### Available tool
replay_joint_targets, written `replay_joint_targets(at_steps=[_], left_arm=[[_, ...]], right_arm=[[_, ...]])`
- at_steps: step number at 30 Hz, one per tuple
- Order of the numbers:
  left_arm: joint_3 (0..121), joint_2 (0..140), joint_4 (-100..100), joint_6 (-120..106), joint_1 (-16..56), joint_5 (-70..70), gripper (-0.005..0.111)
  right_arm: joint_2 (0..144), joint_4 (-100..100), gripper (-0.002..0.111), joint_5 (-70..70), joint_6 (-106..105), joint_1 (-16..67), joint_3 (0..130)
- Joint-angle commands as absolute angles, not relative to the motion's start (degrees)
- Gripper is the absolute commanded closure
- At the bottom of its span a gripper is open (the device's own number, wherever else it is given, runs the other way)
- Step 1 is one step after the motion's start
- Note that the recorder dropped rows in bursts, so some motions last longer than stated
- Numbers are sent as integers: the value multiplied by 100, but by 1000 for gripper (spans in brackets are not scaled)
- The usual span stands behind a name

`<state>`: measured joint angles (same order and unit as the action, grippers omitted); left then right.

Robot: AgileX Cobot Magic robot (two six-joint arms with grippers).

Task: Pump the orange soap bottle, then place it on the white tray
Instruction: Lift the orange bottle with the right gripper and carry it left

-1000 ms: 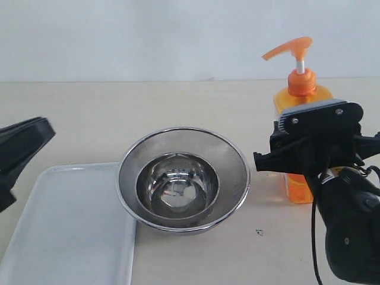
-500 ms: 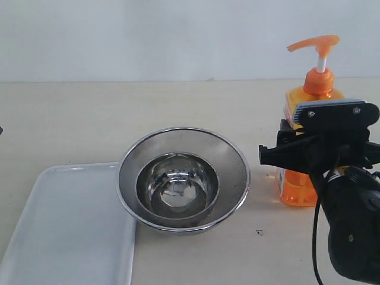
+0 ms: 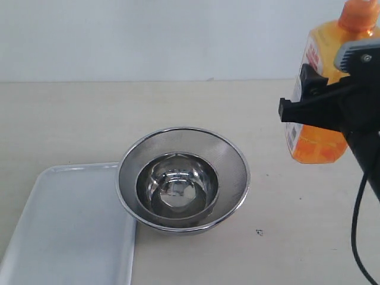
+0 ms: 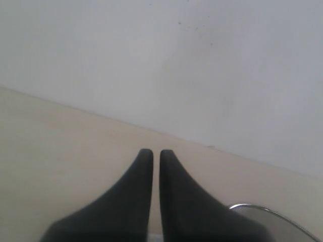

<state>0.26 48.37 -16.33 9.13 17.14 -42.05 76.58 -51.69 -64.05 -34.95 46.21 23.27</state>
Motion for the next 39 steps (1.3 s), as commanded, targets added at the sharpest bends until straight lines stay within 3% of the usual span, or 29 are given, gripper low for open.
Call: replay_joint_targets(at_steps=[1, 11, 21, 39], left_arm=[[0, 4822, -1882, 743, 1704, -4148, 102], [0, 4822, -1882, 722, 1704, -4036, 102], [0, 4822, -1921, 525, 1704, -4021, 102], [0, 4822, -5079, -1668, 1704, -4358, 102]], right_arm=[[7210, -4952, 108, -6742, -4083, 5106, 2611], [7296, -5314, 108, -6478, -4547, 6316, 3925], [8657, -5313, 108, -6532, -4576, 7175, 5189], [11258, -5335, 108, -6108, -4142, 7665, 7155]])
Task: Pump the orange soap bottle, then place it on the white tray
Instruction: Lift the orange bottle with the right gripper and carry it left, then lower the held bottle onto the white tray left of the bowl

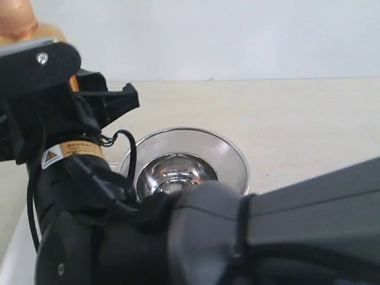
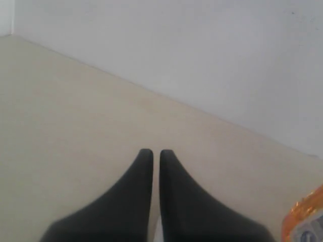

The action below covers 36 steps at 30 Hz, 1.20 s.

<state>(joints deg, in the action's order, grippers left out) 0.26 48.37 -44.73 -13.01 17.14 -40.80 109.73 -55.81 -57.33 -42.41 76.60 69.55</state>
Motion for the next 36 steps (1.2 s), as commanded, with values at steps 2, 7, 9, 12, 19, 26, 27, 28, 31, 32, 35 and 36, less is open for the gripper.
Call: replay_joint_targets(at_steps=[2, 7, 9, 12, 19, 26, 27, 28, 31, 32, 35, 36], left_arm=[[0, 4822, -5337, -1681, 1704, -4466, 102], [0, 4822, -5519, -1681, 1704, -4491, 102], [0, 4822, -5519, -1681, 1704, -4491, 102], [0, 4822, -5530, -1670, 1704, -4491, 102], [0, 4822, -5530, -1630, 1704, -4456, 102], [0, 4822, -5530, -1630, 1704, -4391, 102], [0, 4822, -5530, -1630, 1704, -4391, 102], [0, 4822, -5530, -1630, 1704, -4380, 102], [0, 4822, -5530, -1630, 1704, -4355, 102], [0, 4822, -5530, -1630, 1704, -4344, 102], [0, 4822, -5530, -1630, 1704, -4344, 102], [0, 4822, -5530, -1630, 1704, -4323, 102]], right_arm=[[11404, -5335, 108, -6136, -3943, 7665, 7155], [11735, -5297, 108, -6245, -3430, 7665, 7155], [11855, -5297, 108, -6292, -3352, 7665, 7155], [12038, -5324, 108, -6401, -3213, 7665, 7155], [12279, -5346, 108, -6527, -3174, 7794, 7155], [12279, -5513, 108, -6374, -3174, 7826, 7155], [12279, -5462, 108, -6289, -3174, 7826, 7155], [12279, -5422, 106, -6222, -3174, 7826, 7155], [12292, -5387, 91, -6179, -3174, 7826, 7155], [12292, -5387, 82, -6145, -3174, 7826, 7155], [12292, -5387, 54, -6100, -3174, 7826, 7155], [12292, -5435, 39, -6100, -3174, 7826, 7155]])
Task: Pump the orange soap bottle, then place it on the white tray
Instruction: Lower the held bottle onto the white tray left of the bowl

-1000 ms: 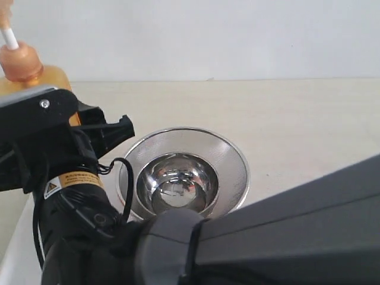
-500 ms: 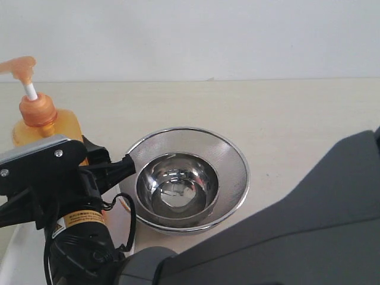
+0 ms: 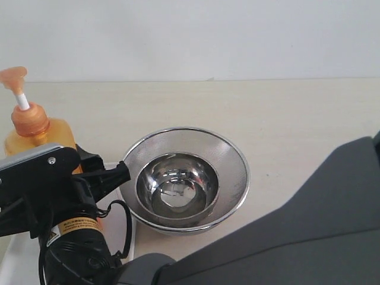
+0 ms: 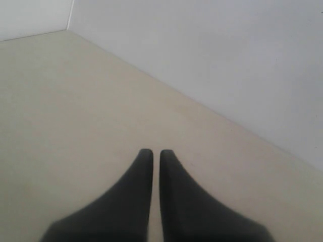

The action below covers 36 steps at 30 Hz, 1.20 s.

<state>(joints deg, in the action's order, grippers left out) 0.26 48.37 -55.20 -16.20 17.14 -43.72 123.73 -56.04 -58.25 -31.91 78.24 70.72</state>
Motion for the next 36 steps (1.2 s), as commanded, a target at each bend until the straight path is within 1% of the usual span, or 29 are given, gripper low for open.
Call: replay_joint_targets(at_steps=[1, 3, 9, 12, 18, 24, 32, 33, 34, 35, 36], left_arm=[[0, 4822, -5515, -1630, 1704, -4323, 102], [0, 4822, -5513, -1630, 1704, -4312, 102], [0, 4822, -5513, -1630, 1714, -4300, 102], [0, 4822, -5483, -1630, 1714, -4286, 102], [0, 4822, -5399, -1572, 1714, -4275, 102], [0, 4822, -5281, -1572, 1714, -4226, 102], [0, 4813, -5270, -1572, 1714, -4199, 102], [0, 4813, -5270, -1572, 1714, -4199, 102], [0, 4813, -5270, -1572, 1714, -4199, 102], [0, 4813, -5270, -1572, 1714, -4199, 102], [0, 4813, -5270, -1572, 1714, -4199, 102]], right_arm=[[12292, -5461, 34, -6100, -3174, 7826, 7155], [12292, -5500, 31, -6052, -3174, 7826, 7155], [12292, -5490, 31, -5764, -3457, 7826, 7155], [11994, -5934, 31, -5738, -3806, 7841, 7155], [11313, -6462, 31, -5192, -4435, 7850, 7155], [10904, -7336, 31, -5165, -5681, 7947, 7155], [10695, -7764, 32, -5502, -6252, 8184, 7155], [10695, -7778, 35, -5502, -6268, 8187, 7155], [10695, -7915, 45, -5478, -6360, 8192, 7155], [10695, -8042, 59, -5464, -6372, 8218, 7144], [10695, -8042, 67, -5464, -6420, 8232, 7133]])
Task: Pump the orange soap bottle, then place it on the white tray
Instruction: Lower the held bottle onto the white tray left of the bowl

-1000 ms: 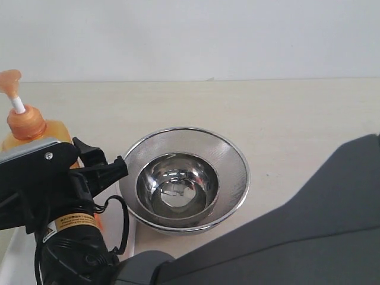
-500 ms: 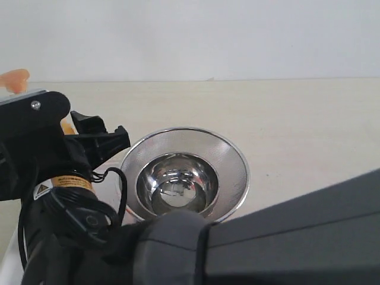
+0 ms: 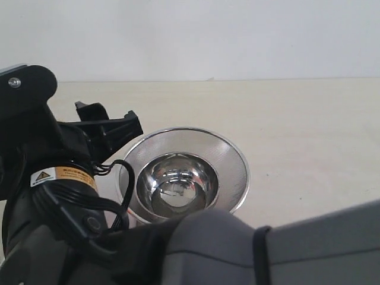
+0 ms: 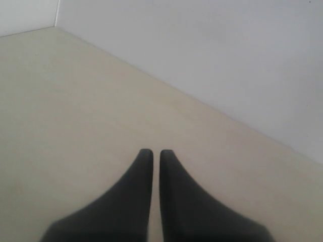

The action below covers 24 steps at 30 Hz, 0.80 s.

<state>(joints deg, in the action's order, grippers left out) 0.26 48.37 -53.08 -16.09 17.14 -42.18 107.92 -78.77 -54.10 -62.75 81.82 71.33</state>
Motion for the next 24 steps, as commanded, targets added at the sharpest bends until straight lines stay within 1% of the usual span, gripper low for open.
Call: replay_joint_targets(at_steps=[1, 2, 5, 16, 18, 21, 22, 24], left_arm=[[0, 4813, -5260, -1562, 1714, -4199, 102], [0, 4813, -5260, -1562, 1714, -4199, 102], [0, 4813, -5260, -1562, 1714, -4199, 102], [0, 4813, -5248, -1564, 1714, -4188, 102], [0, 4813, -5248, -1564, 1714, -4188, 102], [0, 4813, -5248, -1564, 1714, -4188, 102], [0, 4813, -5236, -1564, 1714, -4174, 102], [0, 4813, -5116, -1564, 1714, -4130, 102]], right_arm=[[10695, -8042, 74, -5464, -6484, 8255, 7133], [10695, -8050, 80, -5532, -6509, 8283, 7133], [10695, -8050, 90, -5872, -6541, 8392, 7133], [10680, -8253, 91, -6295, -6987, 8525, 7133], [10630, -8323, 95, -6240, -7040, 8525, 7133], [10511, -8365, 106, -6205, -7081, 8525, 7133], [10483, -8374, 108, -6192, -7095, 8525, 7133], [10398, -8410, 108, -6233, -7236, 8525, 7133]])
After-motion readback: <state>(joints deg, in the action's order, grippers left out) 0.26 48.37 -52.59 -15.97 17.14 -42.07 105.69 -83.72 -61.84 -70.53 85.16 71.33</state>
